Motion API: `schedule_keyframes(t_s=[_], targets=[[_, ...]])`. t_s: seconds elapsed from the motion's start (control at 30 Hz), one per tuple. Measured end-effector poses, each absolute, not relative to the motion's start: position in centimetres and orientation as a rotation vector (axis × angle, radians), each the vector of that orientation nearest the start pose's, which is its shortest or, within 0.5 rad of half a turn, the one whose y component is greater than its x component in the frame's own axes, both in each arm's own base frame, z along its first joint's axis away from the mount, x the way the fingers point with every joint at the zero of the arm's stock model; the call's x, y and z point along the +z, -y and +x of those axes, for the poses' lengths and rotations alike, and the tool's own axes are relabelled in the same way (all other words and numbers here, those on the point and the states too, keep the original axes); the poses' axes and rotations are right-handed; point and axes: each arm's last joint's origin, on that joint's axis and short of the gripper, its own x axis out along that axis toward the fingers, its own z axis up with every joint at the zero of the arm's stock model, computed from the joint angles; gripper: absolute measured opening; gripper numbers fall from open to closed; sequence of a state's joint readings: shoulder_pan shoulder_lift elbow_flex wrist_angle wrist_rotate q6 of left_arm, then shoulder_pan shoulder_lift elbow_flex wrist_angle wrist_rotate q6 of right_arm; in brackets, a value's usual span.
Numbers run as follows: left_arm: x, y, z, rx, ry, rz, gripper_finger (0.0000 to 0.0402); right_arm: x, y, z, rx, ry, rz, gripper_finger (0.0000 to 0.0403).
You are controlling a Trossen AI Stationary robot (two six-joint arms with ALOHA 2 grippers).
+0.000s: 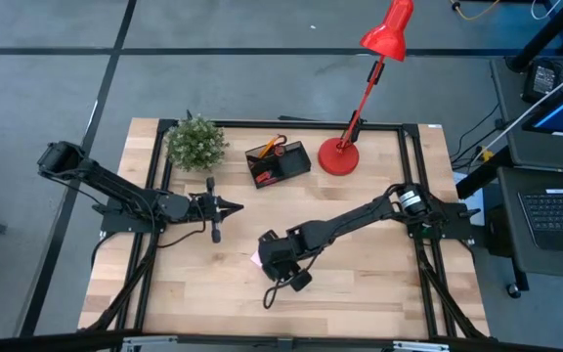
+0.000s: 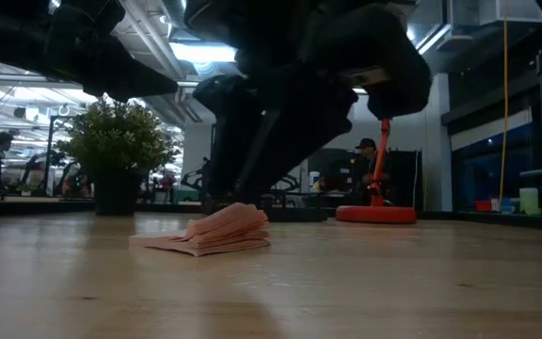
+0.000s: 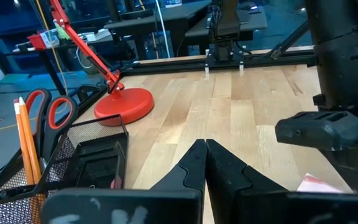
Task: Pick and place office supplies into organizer
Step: Put the pink sticky notes into the black desk organizer
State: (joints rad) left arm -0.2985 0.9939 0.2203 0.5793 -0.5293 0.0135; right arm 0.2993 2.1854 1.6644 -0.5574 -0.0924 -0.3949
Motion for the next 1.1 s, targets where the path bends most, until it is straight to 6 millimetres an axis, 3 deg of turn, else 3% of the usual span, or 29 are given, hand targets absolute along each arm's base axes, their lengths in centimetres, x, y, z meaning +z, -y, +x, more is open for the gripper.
schedule_keyframes(t_s=[0.57, 0.8, 1.1], targets=[[17.9, 4.0, 18.0, 0.229, -0.181, 0.092, 0.0005, 16.2, -12.3, 44.3, 0.524, -1.016, -0.523, 0.0182], [17.8, 4.0, 18.0, 0.229, -0.183, 0.093, 0.0002, 14.2, -12.2, 44.5, 0.531, -1.061, -0.521, 0.0182], [17.8, 4.0, 18.0, 0.229, -0.183, 0.093, 0.0005, 14.1, -12.2, 44.5, 0.53, -1.062, -0.521, 0.0182]])
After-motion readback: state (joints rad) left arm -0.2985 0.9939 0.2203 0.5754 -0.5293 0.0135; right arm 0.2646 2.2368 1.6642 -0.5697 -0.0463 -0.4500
